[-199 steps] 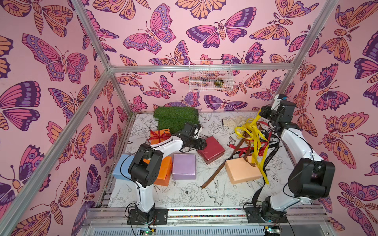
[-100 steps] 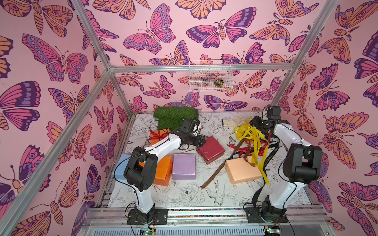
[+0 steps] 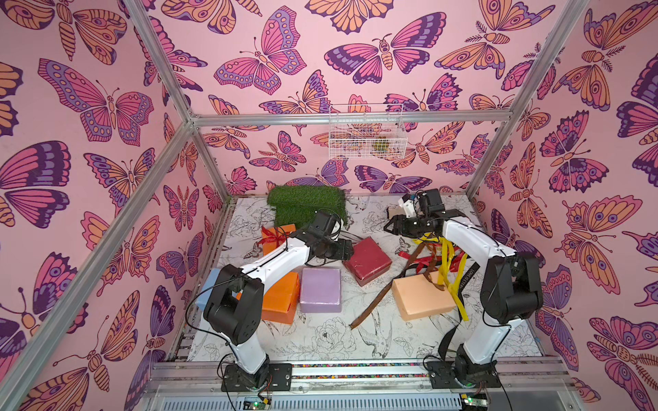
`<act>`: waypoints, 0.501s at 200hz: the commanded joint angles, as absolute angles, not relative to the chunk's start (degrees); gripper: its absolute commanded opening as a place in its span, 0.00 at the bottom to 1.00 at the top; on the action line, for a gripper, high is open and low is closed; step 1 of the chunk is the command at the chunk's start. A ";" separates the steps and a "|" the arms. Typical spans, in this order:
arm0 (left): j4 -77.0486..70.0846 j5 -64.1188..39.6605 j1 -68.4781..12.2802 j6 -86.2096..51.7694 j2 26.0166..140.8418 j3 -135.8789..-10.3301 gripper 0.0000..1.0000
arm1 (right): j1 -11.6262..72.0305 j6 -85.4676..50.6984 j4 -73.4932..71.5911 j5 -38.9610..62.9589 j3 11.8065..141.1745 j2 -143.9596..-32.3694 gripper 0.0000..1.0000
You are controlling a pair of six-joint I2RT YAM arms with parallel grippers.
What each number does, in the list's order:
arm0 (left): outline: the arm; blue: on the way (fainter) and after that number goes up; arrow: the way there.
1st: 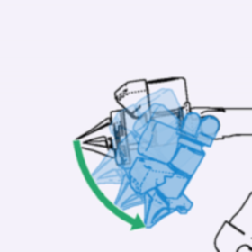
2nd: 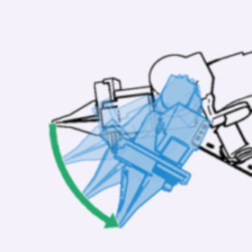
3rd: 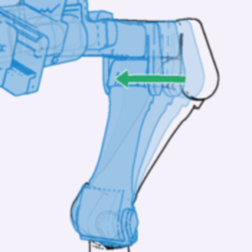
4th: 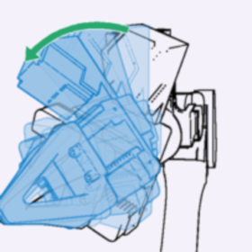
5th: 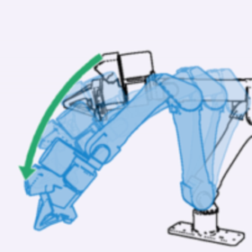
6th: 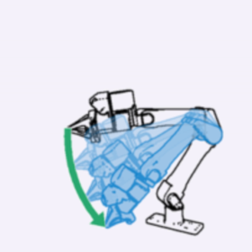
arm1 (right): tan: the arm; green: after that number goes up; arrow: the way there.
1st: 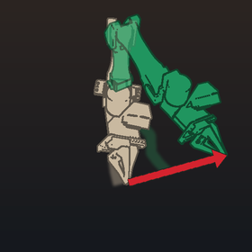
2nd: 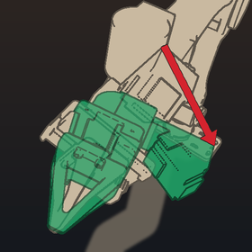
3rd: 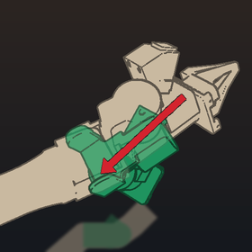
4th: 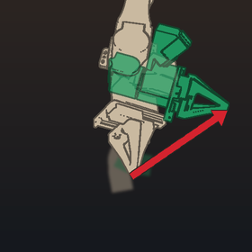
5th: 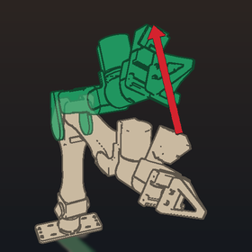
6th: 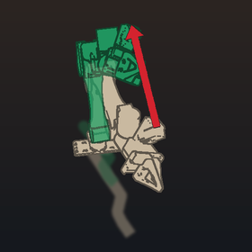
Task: Untie the ribbon bows on the gift boxes
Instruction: Place the ribbon at the center of the board, then move the gift box to the center of the board.
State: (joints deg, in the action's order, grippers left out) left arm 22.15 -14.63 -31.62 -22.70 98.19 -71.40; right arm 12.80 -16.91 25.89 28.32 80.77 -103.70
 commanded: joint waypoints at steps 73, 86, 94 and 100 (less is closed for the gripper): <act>14.08 -19.66 -33.66 -29.15 103.67 -70.28 0.71 | 17.40 -18.14 23.32 28.80 71.95 -105.67 0.58; 13.96 -20.09 -33.59 -29.43 104.38 -70.78 0.70 | 17.41 -18.52 22.41 29.31 71.04 -105.63 0.57; 13.89 -20.43 -33.62 -29.65 104.75 -71.01 0.69 | 17.40 -18.88 21.59 29.27 70.23 -105.15 0.57; 13.72 -20.58 -33.65 -29.84 105.01 -71.12 0.68 | 17.40 -19.20 21.01 29.17 69.63 -104.88 0.56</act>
State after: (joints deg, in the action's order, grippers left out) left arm 15.03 -18.63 -33.50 -28.62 103.70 -69.63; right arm 17.34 -18.04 24.01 29.02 71.05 -105.08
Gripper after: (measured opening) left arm 0.693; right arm 0.568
